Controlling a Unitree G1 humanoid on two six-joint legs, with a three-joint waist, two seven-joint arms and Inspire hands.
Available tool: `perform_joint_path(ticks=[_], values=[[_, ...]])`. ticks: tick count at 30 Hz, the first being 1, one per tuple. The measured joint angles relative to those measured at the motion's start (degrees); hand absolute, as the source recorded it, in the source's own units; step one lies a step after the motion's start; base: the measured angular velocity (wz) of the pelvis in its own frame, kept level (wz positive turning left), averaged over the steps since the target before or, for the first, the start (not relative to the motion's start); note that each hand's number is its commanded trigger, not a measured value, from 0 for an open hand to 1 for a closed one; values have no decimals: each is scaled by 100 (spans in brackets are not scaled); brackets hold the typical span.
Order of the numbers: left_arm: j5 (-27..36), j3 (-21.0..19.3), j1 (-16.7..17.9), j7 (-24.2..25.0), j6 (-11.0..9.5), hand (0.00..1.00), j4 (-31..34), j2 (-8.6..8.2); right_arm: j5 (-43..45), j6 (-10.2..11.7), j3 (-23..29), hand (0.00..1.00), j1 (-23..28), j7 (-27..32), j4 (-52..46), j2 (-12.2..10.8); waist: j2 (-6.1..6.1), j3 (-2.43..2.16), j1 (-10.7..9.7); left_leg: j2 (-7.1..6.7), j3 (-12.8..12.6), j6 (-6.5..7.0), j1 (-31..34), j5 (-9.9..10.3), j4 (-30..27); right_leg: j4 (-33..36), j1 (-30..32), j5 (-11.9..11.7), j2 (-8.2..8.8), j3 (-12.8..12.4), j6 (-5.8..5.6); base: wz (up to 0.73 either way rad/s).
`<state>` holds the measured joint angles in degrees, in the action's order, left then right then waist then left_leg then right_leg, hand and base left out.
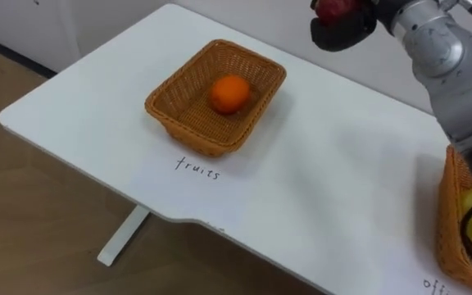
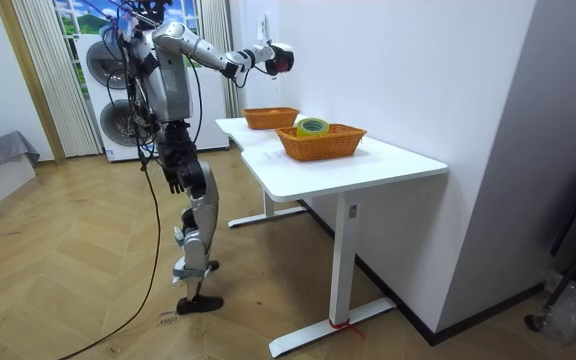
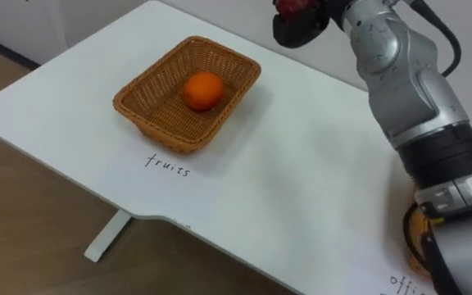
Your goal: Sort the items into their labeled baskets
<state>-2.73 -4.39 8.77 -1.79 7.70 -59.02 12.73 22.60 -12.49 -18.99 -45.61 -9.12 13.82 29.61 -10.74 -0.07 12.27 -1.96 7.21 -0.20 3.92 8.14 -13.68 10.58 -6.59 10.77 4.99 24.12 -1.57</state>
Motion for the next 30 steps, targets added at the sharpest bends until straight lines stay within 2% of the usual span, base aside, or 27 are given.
perform_joint_path(ticks=[5,10,11,12,15,19,23,26,30], values=[[8,7,-34,-26,0,0,-11,-1,30,-15,-2,100,12,-157,-176,-18,-28,10,62,-23,102,-5,-2,-21,16,1,-36,12,4,87,-16,12],[234,13,-22,-110,-1,0,-65,-7,28,-24,-4,100,13,-231,-176,-21,-67,39,79,-72,240,3,8,-42,27,0,-80,16,18,117,-23,15],[256,15,-2,-136,2,0,-68,-7,28,-30,-26,100,15,-247,-175,-26,-72,54,124,-73,242,4,-26,-43,36,0,-107,16,20,118,-23,0],[252,18,15,-135,2,0,-67,-2,28,-47,-62,100,34,-261,-177,-33,-68,95,185,-69,241,4,-77,-42,43,0,-152,16,19,120,-24,0],[236,13,56,-118,-12,0,-48,39,32,-94,-170,100,163,-408,-302,-72,-157,86,282,-65,254,-2,-79,-44,86,-5,-133,31,14,98,-47,0],[179,9,111,-76,-26,0,-78,59,214,-88,-477,100,370,-664,-304,-115,-170,91,514,-66,249,0,-164,-42,107,-6,-194,31,18,119,-48,1],[-35,11,169,25,-33,0,-85,77,271,-77,-583,100,480,-835,-303,-150,-230,115,696,-71,294,1,-151,-41,105,-7,-187,31,18,137,-48,5],[-132,11,252,40,2,0,-154,75,275,-69,-666,100,480,-858,-303,-151,-281,145,730,-79,349,1,-142,-40,99,-7,-208,31,17,221,-48,10],[-199,12,269,135,64,0,-167,64,281,-67,-691,100,481,-870,-287,-154,-294,146,822,-88,403,-4,-104,-31,91,-11,-213,32,14,295,-49,7]])
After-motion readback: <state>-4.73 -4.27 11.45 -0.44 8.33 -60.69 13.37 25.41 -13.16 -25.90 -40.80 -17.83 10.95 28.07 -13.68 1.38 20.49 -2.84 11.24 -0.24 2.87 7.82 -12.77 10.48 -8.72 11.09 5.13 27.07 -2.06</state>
